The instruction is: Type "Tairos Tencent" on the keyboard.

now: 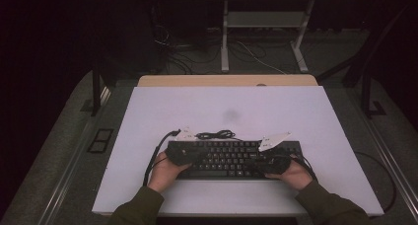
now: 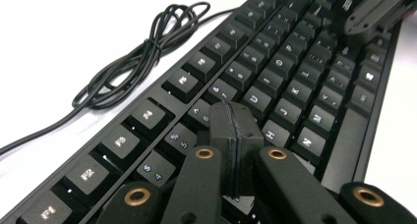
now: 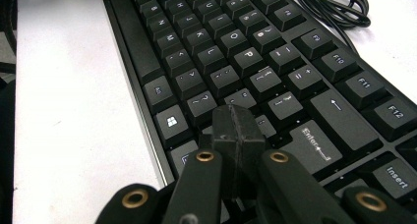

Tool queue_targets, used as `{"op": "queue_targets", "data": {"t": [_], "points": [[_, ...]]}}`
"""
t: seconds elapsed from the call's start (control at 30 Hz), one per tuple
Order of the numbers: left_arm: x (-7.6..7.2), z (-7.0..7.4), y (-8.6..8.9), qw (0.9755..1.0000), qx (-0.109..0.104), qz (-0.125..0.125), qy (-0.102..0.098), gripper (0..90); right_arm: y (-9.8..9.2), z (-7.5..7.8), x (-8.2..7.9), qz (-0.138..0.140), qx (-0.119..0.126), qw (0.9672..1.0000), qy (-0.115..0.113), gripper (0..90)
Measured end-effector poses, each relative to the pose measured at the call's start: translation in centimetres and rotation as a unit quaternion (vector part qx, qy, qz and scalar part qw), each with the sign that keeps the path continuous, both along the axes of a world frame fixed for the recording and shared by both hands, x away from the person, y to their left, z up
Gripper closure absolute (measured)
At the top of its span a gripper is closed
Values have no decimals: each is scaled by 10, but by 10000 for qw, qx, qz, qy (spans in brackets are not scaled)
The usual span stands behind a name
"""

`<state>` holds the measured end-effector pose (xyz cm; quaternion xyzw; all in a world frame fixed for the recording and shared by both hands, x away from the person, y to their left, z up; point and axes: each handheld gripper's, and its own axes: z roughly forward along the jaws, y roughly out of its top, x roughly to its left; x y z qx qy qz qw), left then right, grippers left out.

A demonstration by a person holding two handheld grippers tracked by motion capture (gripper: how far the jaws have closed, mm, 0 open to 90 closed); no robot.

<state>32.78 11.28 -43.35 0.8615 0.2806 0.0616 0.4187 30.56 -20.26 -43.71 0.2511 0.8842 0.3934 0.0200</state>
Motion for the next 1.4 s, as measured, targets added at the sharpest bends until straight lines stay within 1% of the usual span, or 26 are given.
{"op": "queue_targets", "data": {"t": [0.07, 0.1, 0.13, 0.17, 0.2, 0.37, 0.47, 0.57, 0.63, 0.7, 0.8, 0.97, 1.1, 1.27, 1.4], "points": [[0, 1, 1, 10000, -23, -1, 2, 891, 0, 0, 0, 2, 4, 10000, 2, 894], [-1, 1, 1, 10000, -76, 27, 16, 890, 0, 0, 0, 2, 3, 10000, 3, 894], [-1, 2, 2, 10000, -72, 8, 0, 887, 0, 0, 0, 1, 4, 10000, 3, 894], [-1, 2, 2, 9999, -124, 30, -7, 876, 0, 0, 0, 1, 3, 10000, 3, 894], [-1, 3, 3, 9999, -116, 4, -23, 869, 0, 0, 0, -1, 1, 10000, 0, 894], [-3, 5, 6, 9998, -205, 63, 3, 823, 0, 0, 0, 0, 4, 10000, 6, 895], [-3, 6, 7, 9997, -238, 33, -23, 785, 0, 0, 0, -1, 2, 10000, 3, 894], [-5, 6, 8, 9995, -300, 46, -37, 729, 0, 0, 0, 1, 9, 10000, 3, 895], [-6, 7, 9, 9995, -308, 54, -36, 683, 0, 0, 0, 0, 7, 10000, -3, 894], [-7, 7, 11, 9996, -294, 4, -52, 653, 0, 0, 0, -2, 4, 10000, 2, 894], [-10, 8, 15, 9994, -333, 9, -70, 589, 0, 0, 0, -3, 2, 10000, -5, 895], [-12, 9, 21, 9992, -377, 105, -116, 456, 0, 0, 0, -2, 2, 10000, -4, 895], [-14, 8, 25, 9991, -401, 126, -83, 422, 0, 1, 0, 0, -8, 10000, -8, 894], [-16, 7, 29, 9990, -409, 157, -96, 386, -3, 4, 1, -63, 176, 9998, -2, 891], [-18, 7, 33, 9989, -414, 183, -101, 371, -4, 7, 3, -88, 348, 9994, -1, 838]]}}
